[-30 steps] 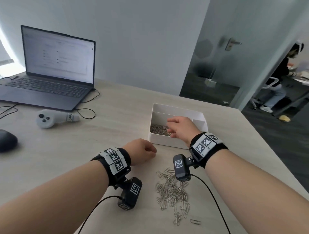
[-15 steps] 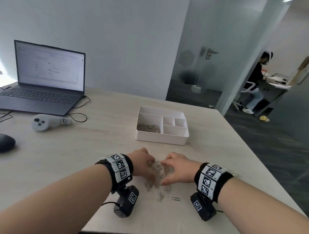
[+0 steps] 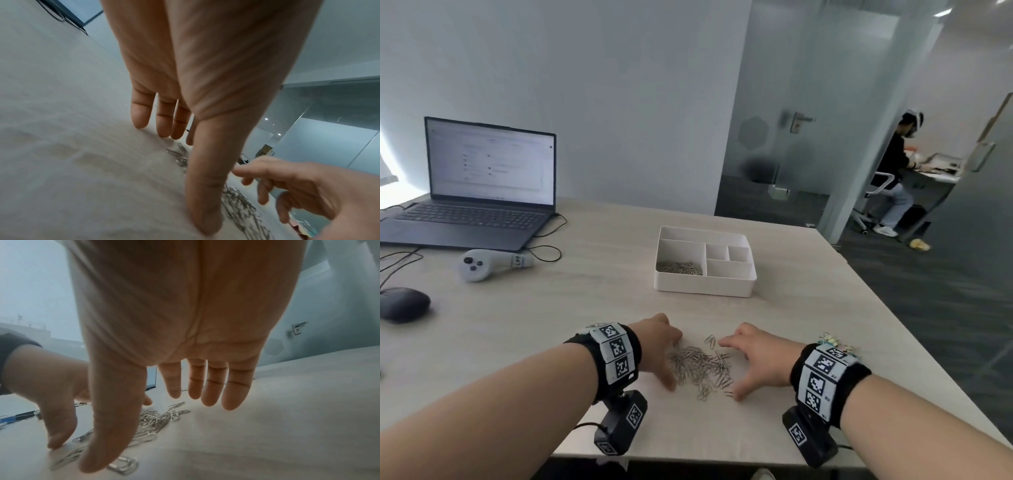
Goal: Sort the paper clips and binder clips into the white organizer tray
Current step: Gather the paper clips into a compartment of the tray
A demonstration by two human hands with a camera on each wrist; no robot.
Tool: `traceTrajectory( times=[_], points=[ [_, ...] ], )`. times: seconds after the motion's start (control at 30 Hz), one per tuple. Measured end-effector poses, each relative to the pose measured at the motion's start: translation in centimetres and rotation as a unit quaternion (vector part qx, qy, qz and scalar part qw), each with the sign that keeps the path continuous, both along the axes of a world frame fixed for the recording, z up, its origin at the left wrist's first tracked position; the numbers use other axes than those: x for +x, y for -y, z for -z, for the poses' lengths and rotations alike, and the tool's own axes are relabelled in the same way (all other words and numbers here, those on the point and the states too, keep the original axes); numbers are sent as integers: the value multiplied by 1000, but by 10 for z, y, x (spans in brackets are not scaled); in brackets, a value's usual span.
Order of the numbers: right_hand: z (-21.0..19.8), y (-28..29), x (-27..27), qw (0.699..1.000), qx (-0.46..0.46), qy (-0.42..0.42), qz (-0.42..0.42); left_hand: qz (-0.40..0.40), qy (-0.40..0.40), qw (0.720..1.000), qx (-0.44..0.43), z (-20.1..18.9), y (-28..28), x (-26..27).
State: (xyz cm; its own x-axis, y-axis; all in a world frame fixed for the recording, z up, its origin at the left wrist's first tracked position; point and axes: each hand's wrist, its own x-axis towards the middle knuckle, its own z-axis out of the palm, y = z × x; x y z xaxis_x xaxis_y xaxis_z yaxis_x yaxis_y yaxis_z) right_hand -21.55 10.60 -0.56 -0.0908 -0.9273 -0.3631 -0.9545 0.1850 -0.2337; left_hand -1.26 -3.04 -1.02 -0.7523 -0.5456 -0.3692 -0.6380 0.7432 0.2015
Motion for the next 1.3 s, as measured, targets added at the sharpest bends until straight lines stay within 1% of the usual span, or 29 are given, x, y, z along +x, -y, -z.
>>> traceTrajectory(
  times=[0.07,0.13,0.23,0.33,0.4,0.47,0.53,0.6,0.67,0.83,0.97,1.1,1.2,1.3],
  points=[
    [1,1,3,1000,-2,-2,25,-12,-16,1000,-4,0,-2,0],
    [4,5,9,999,-24,5,43,-15,-31,999,-11,0,-5,-5],
    [9,13,19,995,-59,33,72,-8,-28,999,-29,0,-12,-15],
    [11,19,26,993,-76,49,74,-4,-45,999,-28,1,-15,-19],
    [8,20,25,992,-88,55,75,-22,-74,997,-22,3,-12,-15],
    [5,20,19,991,-95,53,78,-60,-93,994,-11,7,-4,-7],
    [4,18,14,992,-71,45,90,-80,-66,995,-10,8,2,-1],
    [5,16,14,996,-22,18,89,-69,-29,997,-22,7,2,1],
    [8,15,18,997,3,-1,71,-51,-20,998,-21,9,-3,-1],
    [14,16,30,999,-10,23,44,-21,-38,999,0,14,-18,-14],
    [16,19,38,997,-42,44,47,-18,-60,998,-9,15,-23,-23],
    [18,23,37,996,-56,47,54,-12,-65,997,-25,11,-19,-28],
    [19,29,36,996,-60,37,50,-9,-82,997,-13,13,-15,-30],
    [18,33,37,996,-69,32,56,-26,-109,994,3,15,-12,-31]
  ],
)
